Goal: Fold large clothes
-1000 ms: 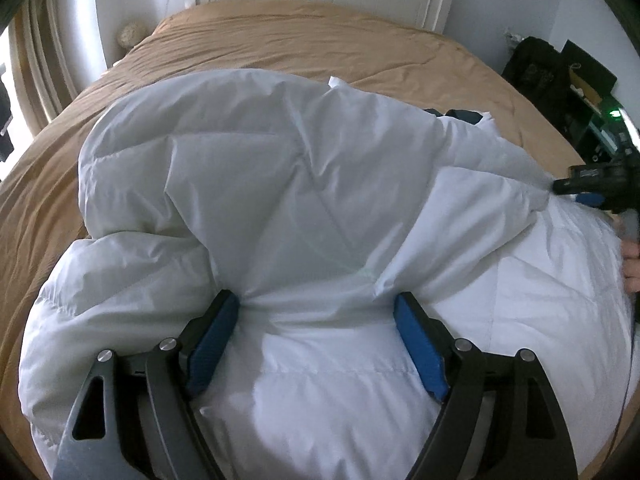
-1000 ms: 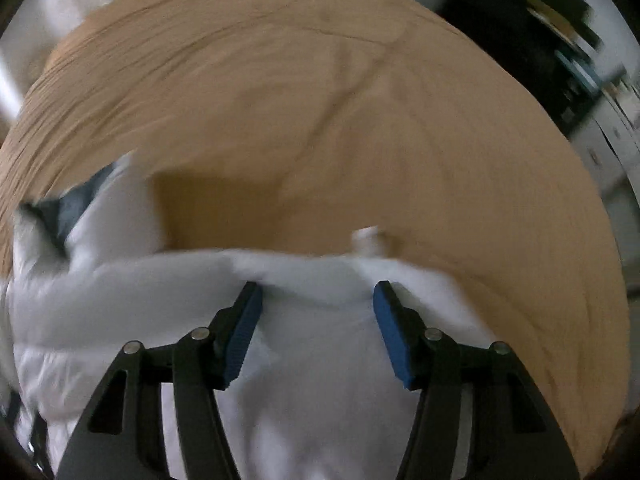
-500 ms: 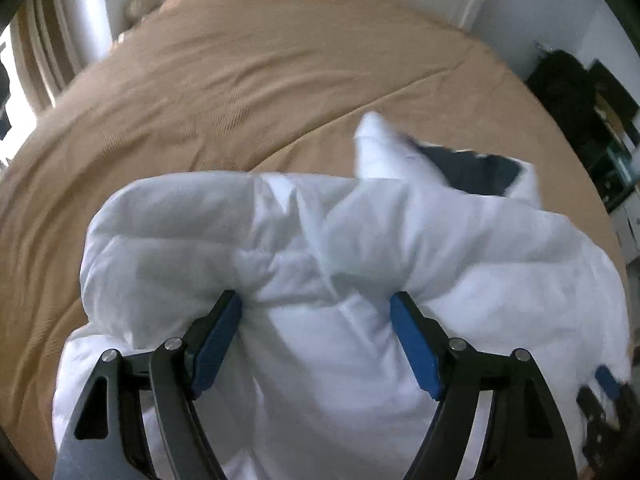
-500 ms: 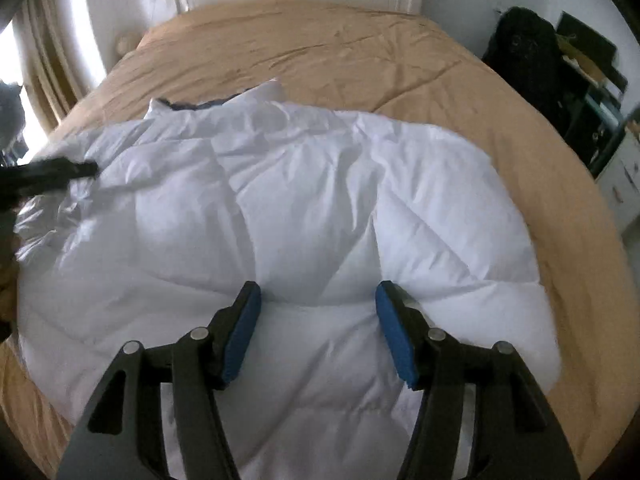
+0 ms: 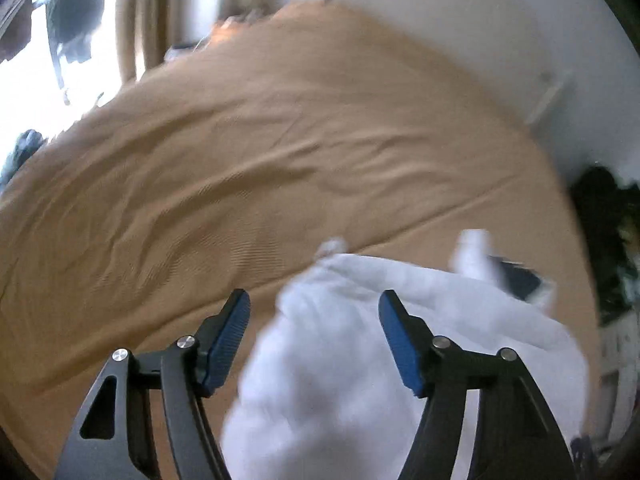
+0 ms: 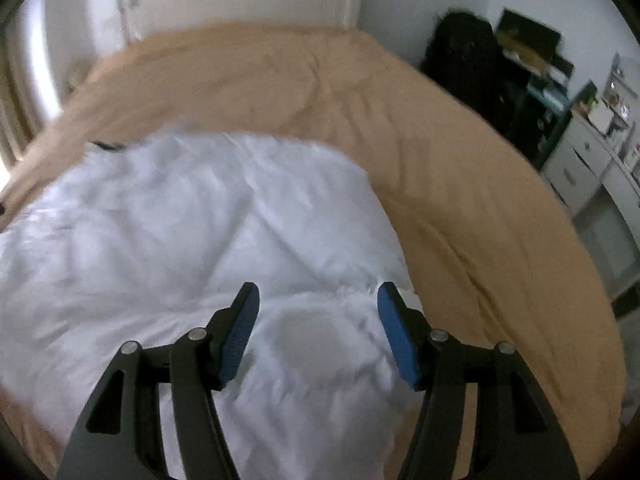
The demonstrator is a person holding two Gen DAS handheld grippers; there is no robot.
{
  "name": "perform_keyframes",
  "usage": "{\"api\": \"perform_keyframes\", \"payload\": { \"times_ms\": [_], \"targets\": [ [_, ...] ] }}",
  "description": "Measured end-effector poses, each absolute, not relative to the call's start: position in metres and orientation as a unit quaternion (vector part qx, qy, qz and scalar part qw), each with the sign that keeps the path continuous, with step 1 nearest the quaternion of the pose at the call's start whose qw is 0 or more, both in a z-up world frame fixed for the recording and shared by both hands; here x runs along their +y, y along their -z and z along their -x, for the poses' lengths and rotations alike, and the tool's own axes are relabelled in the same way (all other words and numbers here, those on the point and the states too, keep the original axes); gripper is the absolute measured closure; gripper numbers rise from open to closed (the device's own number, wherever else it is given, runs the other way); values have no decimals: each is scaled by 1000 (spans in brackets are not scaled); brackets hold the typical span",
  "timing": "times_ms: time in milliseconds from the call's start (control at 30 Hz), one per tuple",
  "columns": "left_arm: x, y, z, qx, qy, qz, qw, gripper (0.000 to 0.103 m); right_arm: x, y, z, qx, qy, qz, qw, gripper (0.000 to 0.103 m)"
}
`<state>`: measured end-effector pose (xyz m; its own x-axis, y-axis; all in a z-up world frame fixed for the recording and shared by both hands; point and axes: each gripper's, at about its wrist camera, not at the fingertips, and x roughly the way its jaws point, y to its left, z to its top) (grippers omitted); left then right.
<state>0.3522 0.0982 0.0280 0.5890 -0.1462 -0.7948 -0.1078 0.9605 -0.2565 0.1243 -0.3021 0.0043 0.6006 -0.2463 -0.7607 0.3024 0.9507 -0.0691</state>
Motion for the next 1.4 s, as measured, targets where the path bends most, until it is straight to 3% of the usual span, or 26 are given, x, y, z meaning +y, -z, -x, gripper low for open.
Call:
{"api": "perform_keyframes", "payload": {
  "times_ms": [133,267,367,533,700,833,933,1133,1200,1233,1300,1367,1400],
  "targets": [
    [58,-30,-276,430,81,93,894,25,-277,-19,-101,402,105,-42,908,31],
    [39,26,-273,473,60,27,879,24,-279,16,-104,450,110,-34,885,30],
    [58,34,-276,468,35,33,882,25,-300,27,-97,459,134,-50,877,30],
    [123,15,-254,457,51,180,869,17,-351,10,-67,448,138,-164,868,21],
    [145,51,-233,491,101,309,808,15,-386,41,-32,460,58,-349,814,18],
    [142,80,-234,499,125,360,778,11,-382,63,-28,462,13,-406,788,18],
    [135,83,-244,486,144,375,776,1,-376,72,-43,455,-11,-427,781,5],
    [117,98,-282,490,153,394,763,1,-360,86,-87,471,-30,-409,781,0],
    [111,104,-289,492,135,390,767,13,-358,89,-97,464,-31,-420,780,5],
    [110,102,-289,488,134,386,771,28,-359,88,-97,454,-31,-431,779,26],
    [110,96,-288,484,136,376,778,46,-359,82,-96,443,-48,-448,775,45],
    [113,85,-282,477,138,372,784,66,-357,67,-93,434,-58,-440,784,57],
    [117,80,-277,473,139,374,786,70,-354,56,-91,432,-60,-431,790,61]
  ]
}}
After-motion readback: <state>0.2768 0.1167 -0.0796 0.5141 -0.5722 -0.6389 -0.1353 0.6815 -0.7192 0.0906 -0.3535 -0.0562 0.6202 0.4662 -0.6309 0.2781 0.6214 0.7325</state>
